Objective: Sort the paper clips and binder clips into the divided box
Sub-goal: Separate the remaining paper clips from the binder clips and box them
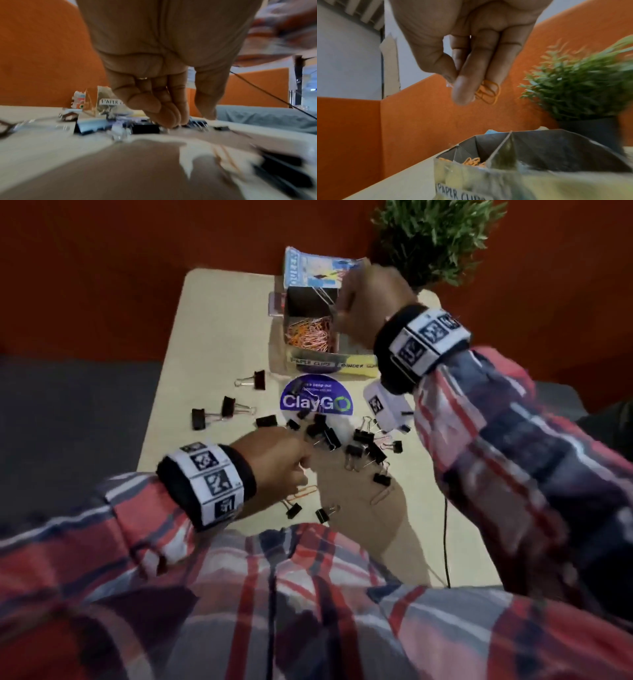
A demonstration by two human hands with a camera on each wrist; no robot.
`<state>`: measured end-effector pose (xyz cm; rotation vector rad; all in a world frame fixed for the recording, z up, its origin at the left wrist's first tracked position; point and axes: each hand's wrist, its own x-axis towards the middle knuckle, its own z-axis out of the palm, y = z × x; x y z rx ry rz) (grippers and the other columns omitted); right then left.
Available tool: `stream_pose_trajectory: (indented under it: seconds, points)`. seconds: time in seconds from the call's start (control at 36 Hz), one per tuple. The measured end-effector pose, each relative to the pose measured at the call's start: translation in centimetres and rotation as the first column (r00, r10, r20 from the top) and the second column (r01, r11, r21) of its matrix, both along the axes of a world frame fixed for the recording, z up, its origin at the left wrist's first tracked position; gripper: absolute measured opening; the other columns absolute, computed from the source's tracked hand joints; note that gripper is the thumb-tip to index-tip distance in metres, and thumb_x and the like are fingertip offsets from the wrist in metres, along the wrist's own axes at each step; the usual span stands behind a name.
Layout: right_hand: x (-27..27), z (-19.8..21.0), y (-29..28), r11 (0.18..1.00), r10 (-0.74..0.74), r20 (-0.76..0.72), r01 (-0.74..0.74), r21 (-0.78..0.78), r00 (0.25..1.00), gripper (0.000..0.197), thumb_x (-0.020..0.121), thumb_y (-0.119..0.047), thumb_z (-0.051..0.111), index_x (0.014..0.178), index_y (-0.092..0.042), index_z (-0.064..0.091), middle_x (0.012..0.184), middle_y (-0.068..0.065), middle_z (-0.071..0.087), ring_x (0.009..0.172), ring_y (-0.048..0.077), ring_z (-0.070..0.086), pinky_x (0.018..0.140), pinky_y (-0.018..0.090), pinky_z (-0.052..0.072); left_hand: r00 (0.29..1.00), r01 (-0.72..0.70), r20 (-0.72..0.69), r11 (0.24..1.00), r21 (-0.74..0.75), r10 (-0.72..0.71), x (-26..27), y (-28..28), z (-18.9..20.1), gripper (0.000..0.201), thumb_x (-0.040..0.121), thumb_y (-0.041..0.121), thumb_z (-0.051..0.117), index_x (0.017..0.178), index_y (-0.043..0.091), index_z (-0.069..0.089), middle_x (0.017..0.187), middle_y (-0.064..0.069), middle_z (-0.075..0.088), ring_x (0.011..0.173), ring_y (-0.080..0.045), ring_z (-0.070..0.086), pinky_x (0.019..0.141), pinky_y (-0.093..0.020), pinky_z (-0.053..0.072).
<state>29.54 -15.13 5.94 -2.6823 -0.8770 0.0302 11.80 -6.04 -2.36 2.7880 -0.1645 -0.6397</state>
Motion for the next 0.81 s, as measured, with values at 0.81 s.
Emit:
stream_pose_trajectory:
  seconds: [0.81]
  points:
    - [-1.2, -4.4, -10.4, 0.911, 0.131, -0.143, -0.176, -0.373, 0.981, 0.021, 0.087, -0.017, 0.056, 0.093, -0.016, 0.076, 0.097, 0.006, 0.074, 0.089, 0.03, 0.065, 0.075, 0.031, 0.05, 0.986, -0.167, -0.029, 0.986, -0.013, 0.167, -1.5, -3.3, -1.6, 0.015, 0.082, 0.012, 0.053, 0.074, 0.024, 0.048, 0.071, 0.007, 0.052, 0.075, -0.021, 0.051, 0.064, -0.028, 0.036]
